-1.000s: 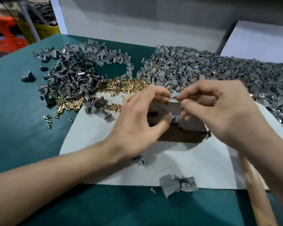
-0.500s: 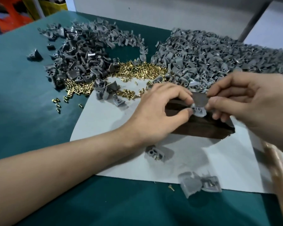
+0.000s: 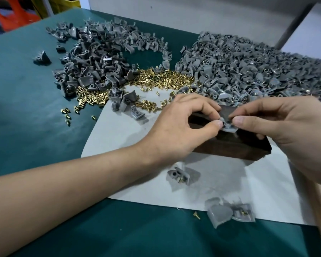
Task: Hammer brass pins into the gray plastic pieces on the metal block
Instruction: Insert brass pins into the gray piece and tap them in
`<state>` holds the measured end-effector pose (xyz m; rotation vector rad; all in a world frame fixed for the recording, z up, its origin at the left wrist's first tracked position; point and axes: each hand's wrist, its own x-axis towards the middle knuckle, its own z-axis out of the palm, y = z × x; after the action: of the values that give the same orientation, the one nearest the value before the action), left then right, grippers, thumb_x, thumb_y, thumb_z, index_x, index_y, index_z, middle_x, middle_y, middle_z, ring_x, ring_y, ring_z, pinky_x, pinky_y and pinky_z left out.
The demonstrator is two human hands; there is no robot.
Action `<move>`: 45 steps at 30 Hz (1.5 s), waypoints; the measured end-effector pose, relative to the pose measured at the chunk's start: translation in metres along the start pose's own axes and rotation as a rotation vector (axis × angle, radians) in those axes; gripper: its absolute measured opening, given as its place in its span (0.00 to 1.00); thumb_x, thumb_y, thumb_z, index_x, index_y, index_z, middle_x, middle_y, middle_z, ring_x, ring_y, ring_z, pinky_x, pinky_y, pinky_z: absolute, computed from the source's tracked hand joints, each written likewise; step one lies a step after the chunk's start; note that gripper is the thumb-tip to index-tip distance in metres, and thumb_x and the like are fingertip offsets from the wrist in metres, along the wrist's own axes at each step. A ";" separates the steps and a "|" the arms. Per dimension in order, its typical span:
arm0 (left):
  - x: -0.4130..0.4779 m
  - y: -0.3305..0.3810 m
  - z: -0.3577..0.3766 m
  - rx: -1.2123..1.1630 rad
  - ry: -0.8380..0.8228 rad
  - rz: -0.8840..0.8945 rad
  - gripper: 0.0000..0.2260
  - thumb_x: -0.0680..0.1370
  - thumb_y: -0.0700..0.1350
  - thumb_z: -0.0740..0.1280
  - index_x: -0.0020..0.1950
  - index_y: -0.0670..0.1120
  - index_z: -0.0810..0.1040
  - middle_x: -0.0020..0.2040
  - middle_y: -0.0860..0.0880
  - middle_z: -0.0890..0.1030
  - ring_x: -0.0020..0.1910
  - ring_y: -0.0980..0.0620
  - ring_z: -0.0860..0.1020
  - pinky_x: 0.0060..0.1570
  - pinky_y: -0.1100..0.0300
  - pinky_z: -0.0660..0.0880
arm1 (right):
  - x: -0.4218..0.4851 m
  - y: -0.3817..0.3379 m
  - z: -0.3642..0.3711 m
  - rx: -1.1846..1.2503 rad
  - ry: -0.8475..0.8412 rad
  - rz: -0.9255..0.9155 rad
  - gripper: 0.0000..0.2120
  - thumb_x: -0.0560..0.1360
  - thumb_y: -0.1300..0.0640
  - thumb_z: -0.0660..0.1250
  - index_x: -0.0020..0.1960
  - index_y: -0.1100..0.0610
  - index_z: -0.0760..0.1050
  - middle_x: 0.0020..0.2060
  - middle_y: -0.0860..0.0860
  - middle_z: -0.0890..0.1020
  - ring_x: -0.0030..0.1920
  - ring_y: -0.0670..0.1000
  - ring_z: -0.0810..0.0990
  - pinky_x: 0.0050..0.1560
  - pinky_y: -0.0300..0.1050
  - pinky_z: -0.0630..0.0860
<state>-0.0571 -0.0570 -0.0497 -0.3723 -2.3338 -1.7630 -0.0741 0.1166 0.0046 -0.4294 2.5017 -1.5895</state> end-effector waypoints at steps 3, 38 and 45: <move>0.000 0.001 -0.001 0.025 -0.014 0.025 0.06 0.73 0.42 0.73 0.40 0.53 0.79 0.51 0.59 0.80 0.59 0.56 0.72 0.63 0.54 0.68 | -0.001 -0.003 -0.002 -0.104 -0.012 -0.039 0.07 0.58 0.50 0.72 0.36 0.47 0.84 0.20 0.47 0.75 0.21 0.42 0.69 0.23 0.32 0.69; -0.001 -0.004 0.000 0.020 -0.008 0.047 0.04 0.73 0.39 0.73 0.42 0.48 0.82 0.49 0.56 0.81 0.59 0.53 0.74 0.64 0.52 0.68 | -0.012 0.000 0.020 -0.578 0.171 -0.323 0.08 0.68 0.60 0.71 0.38 0.48 0.76 0.35 0.40 0.76 0.40 0.43 0.75 0.42 0.26 0.69; -0.001 -0.004 -0.001 0.016 -0.021 0.028 0.04 0.73 0.40 0.73 0.41 0.49 0.82 0.50 0.57 0.80 0.59 0.55 0.74 0.62 0.57 0.69 | -0.015 0.009 0.023 -0.545 0.246 -0.392 0.09 0.68 0.61 0.72 0.39 0.48 0.77 0.35 0.39 0.76 0.40 0.43 0.76 0.40 0.26 0.69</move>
<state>-0.0574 -0.0589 -0.0537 -0.4209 -2.3440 -1.7353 -0.0553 0.1057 -0.0141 -0.8841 3.1950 -1.0780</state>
